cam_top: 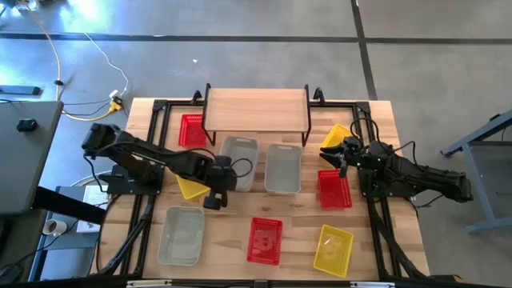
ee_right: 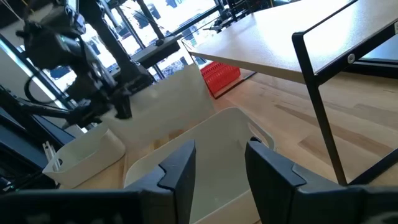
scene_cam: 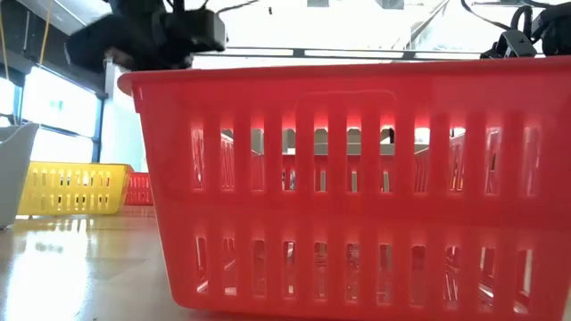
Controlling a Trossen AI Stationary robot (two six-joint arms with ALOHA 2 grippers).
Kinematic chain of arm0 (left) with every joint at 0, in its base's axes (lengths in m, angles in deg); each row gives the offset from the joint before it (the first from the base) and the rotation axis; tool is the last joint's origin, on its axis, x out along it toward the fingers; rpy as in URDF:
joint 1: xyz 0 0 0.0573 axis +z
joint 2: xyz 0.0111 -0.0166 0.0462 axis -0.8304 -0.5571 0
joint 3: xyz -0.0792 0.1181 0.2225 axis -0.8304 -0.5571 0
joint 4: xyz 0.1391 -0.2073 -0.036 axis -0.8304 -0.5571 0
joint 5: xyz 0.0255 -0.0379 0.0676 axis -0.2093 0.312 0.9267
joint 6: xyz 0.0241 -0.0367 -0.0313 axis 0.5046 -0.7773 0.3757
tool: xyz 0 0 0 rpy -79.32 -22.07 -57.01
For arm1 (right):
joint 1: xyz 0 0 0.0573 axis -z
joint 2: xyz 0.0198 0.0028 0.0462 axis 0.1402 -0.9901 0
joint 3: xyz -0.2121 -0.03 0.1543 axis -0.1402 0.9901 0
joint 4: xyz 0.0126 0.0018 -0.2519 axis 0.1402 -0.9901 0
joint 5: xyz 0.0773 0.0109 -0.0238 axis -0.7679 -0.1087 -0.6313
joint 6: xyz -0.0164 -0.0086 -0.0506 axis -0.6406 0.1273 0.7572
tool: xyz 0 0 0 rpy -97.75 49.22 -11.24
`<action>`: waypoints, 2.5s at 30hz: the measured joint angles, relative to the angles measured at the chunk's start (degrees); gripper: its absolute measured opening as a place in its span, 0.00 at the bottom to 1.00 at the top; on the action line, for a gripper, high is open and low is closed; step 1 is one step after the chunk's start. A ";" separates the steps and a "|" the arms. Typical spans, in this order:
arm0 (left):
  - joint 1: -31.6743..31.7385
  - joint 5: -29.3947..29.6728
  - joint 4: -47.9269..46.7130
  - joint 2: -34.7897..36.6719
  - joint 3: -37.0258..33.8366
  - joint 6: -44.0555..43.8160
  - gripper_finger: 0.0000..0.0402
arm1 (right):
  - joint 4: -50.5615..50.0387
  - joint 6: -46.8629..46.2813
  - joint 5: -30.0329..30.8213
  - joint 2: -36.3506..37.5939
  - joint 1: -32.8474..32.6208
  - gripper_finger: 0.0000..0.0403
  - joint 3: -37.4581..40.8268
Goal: Stack baskets on shelf by color
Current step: Put the top left gray bin on the shelf
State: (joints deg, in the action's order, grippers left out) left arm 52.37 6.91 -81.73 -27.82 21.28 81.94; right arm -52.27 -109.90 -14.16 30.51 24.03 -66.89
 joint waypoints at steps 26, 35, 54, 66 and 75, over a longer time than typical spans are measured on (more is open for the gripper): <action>14.77 14.10 -7.17 13.95 16.03 18.20 0.00 | 0.00 0.00 -0.02 -0.07 0.00 0.31 0.01; 28.68 4.10 -12.09 13.03 17.25 24.47 0.00 | 0.00 0.00 -0.02 -0.07 0.00 0.31 0.02; 33.90 2.78 -18.34 4.43 17.25 26.93 0.00 | 0.00 0.00 0.00 -0.09 0.00 0.31 0.02; 35.46 3.53 -19.36 1.97 17.25 28.35 0.00 | 0.01 0.00 -0.02 -0.09 0.00 0.31 0.00; 37.16 2.93 -19.76 1.21 17.29 28.45 0.00 | 0.00 0.00 -0.02 -0.09 0.00 0.31 0.00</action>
State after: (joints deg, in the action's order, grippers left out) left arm 89.53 9.84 -101.49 -26.61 38.57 110.39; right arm -52.27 -109.90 -14.19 30.42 24.03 -66.89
